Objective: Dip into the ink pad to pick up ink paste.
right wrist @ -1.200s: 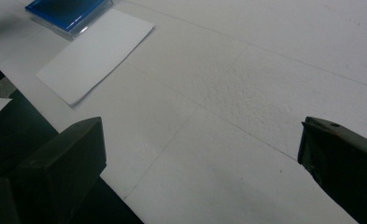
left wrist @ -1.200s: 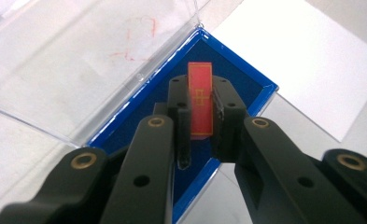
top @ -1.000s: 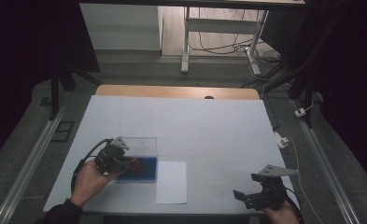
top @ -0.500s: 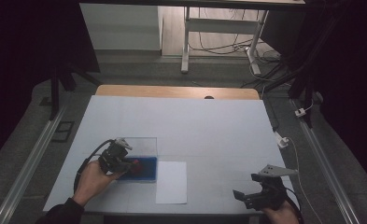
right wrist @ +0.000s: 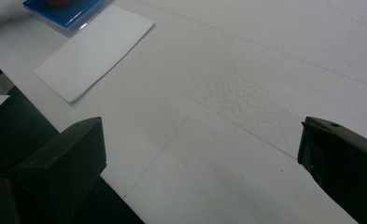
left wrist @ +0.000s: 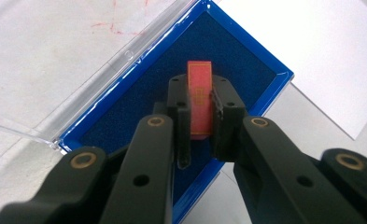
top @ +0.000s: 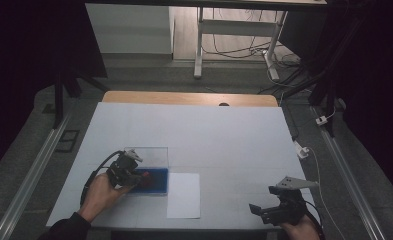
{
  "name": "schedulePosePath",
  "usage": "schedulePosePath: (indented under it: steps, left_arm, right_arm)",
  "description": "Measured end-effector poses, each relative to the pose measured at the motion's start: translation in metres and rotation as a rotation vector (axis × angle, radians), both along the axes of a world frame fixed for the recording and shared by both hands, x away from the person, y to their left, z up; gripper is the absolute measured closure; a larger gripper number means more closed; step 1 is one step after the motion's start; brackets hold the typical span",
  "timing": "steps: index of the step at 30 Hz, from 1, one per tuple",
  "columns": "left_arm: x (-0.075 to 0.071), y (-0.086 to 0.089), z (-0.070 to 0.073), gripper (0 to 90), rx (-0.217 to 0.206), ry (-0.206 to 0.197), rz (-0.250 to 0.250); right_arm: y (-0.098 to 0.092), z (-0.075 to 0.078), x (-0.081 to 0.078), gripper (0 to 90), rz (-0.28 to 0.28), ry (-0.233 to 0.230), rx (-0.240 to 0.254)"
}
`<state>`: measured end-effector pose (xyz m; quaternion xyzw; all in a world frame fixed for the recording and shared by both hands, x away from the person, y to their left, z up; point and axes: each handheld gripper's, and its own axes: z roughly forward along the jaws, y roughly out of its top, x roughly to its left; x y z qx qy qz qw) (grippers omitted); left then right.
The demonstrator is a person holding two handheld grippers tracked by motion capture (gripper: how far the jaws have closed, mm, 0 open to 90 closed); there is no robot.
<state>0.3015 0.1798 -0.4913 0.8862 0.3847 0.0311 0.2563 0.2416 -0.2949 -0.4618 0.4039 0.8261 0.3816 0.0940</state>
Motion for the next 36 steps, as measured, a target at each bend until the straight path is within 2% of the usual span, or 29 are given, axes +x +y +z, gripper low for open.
schedulePosePath:
  steps: [11,14,20,22,36]
  left_arm:
    - [-0.013,-0.017,0.002,80.2,0.122,-0.093,-0.011]
    - [-0.012,-0.015,0.002,80.2,0.109,-0.086,-0.006]
    - [-0.002,0.002,-0.001,80.2,-0.018,0.000,0.018]
    - [0.000,0.005,-0.002,80.1,-0.037,0.012,0.018]
    - [-0.007,-0.001,0.003,79.7,0.030,-0.049,-0.023]
  right_arm:
    - [0.001,0.000,0.001,1.1,0.006,-0.001,-0.003]
    - [0.001,0.000,0.001,1.1,0.006,0.001,-0.002]
    - [0.000,0.000,0.001,1.1,0.003,0.002,0.002]
    - [0.000,0.000,0.000,1.1,0.002,0.002,0.005]
    - [-0.001,0.000,0.000,1.1,0.003,-0.002,0.016]
